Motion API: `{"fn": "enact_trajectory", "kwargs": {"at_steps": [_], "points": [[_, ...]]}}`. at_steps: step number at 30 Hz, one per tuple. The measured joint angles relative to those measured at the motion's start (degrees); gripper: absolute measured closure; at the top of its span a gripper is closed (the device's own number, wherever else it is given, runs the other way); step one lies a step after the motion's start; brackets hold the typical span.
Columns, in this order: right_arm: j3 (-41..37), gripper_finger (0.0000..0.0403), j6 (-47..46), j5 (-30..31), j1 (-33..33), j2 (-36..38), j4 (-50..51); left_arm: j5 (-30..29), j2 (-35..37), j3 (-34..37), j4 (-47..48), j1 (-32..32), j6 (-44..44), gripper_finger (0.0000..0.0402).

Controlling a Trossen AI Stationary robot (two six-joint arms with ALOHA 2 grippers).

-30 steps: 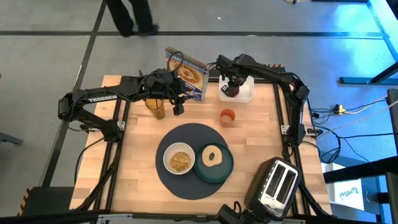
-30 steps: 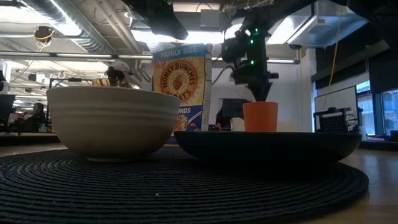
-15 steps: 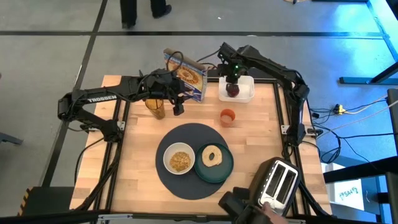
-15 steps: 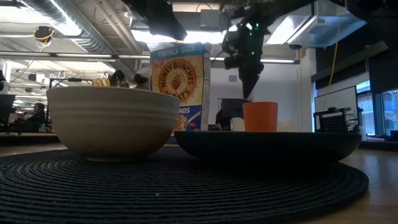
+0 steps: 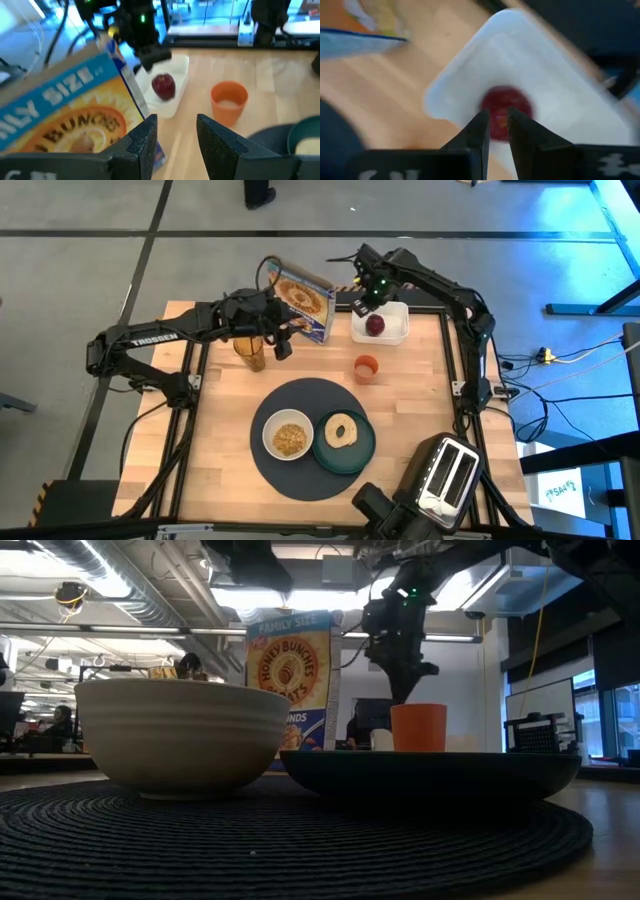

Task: Arrange a breakfast setting
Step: Put the apple from the white bin on the green plate

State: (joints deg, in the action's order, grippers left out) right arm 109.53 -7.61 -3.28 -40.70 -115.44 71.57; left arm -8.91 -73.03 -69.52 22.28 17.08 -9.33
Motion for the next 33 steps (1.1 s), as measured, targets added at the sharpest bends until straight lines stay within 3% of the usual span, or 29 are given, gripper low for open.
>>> {"fn": "enact_trajectory", "kwargs": {"at_steps": [3,7,9,17,20,33], "points": [[1.4,0.0347,-6.3,-2.0,1.0,0.0,2.3,1.9,-0.1,0.0,-2.2,0.3,-1.5,0.0270],[4.0,0.0347,-8.3,5.0,3.0,2.5,8.4,10.6,-2.2,0.0,-8.2,2.1,-1.3,0.0270],[5.9,0.0347,-8.3,5.5,3.8,4.7,11.3,14.9,-4.2,0.0,-11.2,2.9,-1.3,0.0270],[13.2,0.0347,-10.5,5.3,7.8,14.9,18.3,26.0,-16.9,0.0,-34.9,3.1,4.0,0.0270],[14.6,0.0347,-12.6,5.3,8.9,18.4,18.4,25.2,-23.4,-1.5,-41.5,2.1,5.6,0.0270],[14.8,0.0347,-16.8,6.7,10.8,26.0,18.5,8.1,-50.1,-25.3,-42.1,-0.6,4.7,0.0270]]}}
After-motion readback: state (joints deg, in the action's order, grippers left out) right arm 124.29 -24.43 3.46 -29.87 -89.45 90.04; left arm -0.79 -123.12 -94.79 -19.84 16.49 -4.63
